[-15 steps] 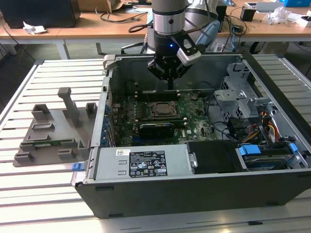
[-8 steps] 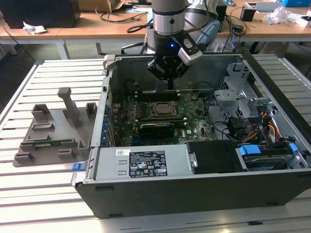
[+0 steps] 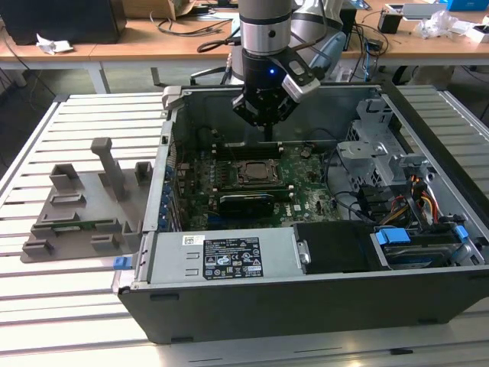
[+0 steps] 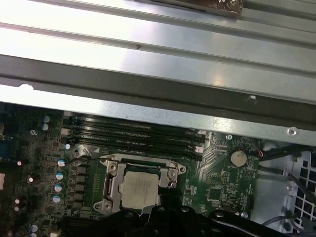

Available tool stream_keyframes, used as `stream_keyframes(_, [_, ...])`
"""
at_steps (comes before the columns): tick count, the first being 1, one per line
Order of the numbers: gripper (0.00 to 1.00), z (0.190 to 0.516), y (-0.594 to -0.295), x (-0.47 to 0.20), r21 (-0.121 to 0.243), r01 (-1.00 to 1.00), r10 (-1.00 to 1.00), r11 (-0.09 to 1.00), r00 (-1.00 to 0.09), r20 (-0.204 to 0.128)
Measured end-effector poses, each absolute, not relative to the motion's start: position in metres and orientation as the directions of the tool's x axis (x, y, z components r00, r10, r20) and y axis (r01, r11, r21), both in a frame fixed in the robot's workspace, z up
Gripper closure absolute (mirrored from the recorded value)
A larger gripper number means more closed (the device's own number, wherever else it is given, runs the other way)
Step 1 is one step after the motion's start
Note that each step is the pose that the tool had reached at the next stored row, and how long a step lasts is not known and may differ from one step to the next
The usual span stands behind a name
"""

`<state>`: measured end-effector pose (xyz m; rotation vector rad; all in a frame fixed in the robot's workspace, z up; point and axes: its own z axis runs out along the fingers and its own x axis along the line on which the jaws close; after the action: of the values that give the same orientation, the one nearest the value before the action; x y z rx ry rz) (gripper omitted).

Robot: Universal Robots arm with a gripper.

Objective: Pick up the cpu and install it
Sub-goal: 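Install the first cpu locking lever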

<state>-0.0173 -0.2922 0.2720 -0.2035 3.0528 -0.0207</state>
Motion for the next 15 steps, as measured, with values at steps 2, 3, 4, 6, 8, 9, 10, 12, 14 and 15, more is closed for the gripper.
stream_keyframes(2, [0.89,0.2720,-0.2921,-0.0173,-0.019,-0.143,-0.144,0.989,-0.986,-0.081])
stream_keyframes(3, [0.89,0.2720,-0.2922,-0.0173,-0.019,-0.148,-0.149,0.989,-0.986,-0.081])
stream_keyframes(4, [0.89,0.2720,-0.2921,-0.0173,-0.019,-0.155,-0.156,0.988,-0.984,-0.081])
stream_keyframes(6, [0.89,0.2720,-0.2922,-0.0173,-0.019,-0.169,-0.170,0.985,-0.982,-0.081])
stream_keyframes(8, [0.89,0.2720,-0.2922,-0.0173,-0.019,-0.171,-0.172,0.985,-0.982,-0.081])
stream_keyframes(9, [0.89,0.2721,-0.2922,-0.0173,-0.019,-0.172,-0.173,0.985,-0.982,-0.081])
stream_keyframes(10, [0.89,0.2720,-0.2921,-0.0172,-0.019,-0.173,-0.174,0.985,-0.982,-0.080])
stream_keyframes(12, [0.89,0.2718,-0.2922,-0.0169,-0.016,-0.173,-0.174,0.985,-0.983,-0.054])
stream_keyframes(14, [0.89,0.2714,-0.2922,-0.0161,-0.013,-0.174,-0.174,0.985,-0.985,-0.011])
stream_keyframes(15, [0.89,0.2712,-0.2922,-0.0159,-0.011,-0.174,-0.174,0.985,-0.985,0.005])
